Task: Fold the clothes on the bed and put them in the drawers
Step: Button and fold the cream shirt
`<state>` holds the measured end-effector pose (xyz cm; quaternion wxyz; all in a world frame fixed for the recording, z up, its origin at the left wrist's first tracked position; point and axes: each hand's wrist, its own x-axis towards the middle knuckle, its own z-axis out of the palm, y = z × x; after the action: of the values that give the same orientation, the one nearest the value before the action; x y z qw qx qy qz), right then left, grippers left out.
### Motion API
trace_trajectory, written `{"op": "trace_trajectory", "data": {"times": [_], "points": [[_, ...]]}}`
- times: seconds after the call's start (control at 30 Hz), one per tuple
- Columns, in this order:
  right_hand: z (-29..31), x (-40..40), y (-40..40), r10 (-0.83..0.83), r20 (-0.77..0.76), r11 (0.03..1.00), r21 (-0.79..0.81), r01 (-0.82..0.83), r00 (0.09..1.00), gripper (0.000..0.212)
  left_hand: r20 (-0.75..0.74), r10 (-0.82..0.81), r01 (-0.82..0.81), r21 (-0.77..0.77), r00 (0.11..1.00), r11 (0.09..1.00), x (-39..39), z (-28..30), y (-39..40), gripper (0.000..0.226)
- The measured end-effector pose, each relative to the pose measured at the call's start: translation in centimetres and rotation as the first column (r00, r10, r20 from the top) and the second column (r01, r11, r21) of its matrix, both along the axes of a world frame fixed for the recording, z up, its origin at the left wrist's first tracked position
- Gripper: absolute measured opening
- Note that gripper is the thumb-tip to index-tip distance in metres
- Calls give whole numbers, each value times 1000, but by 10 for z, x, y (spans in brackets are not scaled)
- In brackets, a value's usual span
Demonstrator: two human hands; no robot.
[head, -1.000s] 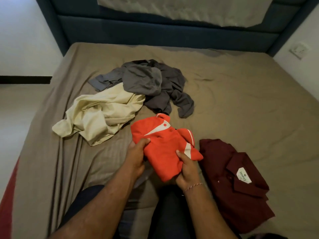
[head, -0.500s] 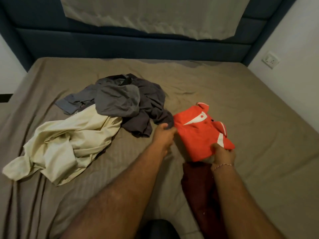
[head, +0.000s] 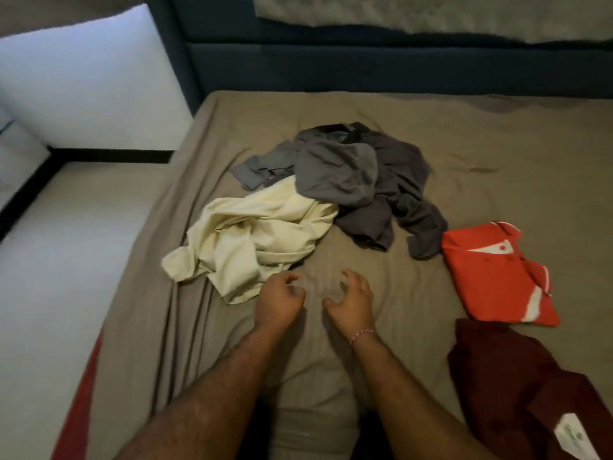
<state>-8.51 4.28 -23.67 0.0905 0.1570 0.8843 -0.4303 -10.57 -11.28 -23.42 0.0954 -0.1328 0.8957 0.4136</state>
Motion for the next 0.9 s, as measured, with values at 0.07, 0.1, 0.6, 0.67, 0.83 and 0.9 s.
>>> {"op": "trace_trajectory", "data": {"times": [0.07,0.1,0.6,0.67,0.83,0.9], "points": [[1,-2,-33,111,26,994,2,-111,993,79,-145,-14,-11,-169,989,986,5,5,-35,31],[1,-2,-41,134,35,991,-2,-134,990,79,-213,-42,-17,-271,976,962,6,6,-46,31],[13,-30,-82,365,-5,915,184,-358,931,87,-142,-93,66,-184,986,981,-26,22,-97,16],[18,-30,-94,352,-22,925,159,-344,936,97,-182,-43,30,-72,982,997,-24,29,-98,22],[24,-36,-115,388,-62,921,50,-385,920,83,-173,91,-51,220,981,974,-22,40,-94,43],[24,-32,-118,370,-77,929,33,-369,926,72,-124,260,-221,262,958,939,-17,41,-98,38]]}}
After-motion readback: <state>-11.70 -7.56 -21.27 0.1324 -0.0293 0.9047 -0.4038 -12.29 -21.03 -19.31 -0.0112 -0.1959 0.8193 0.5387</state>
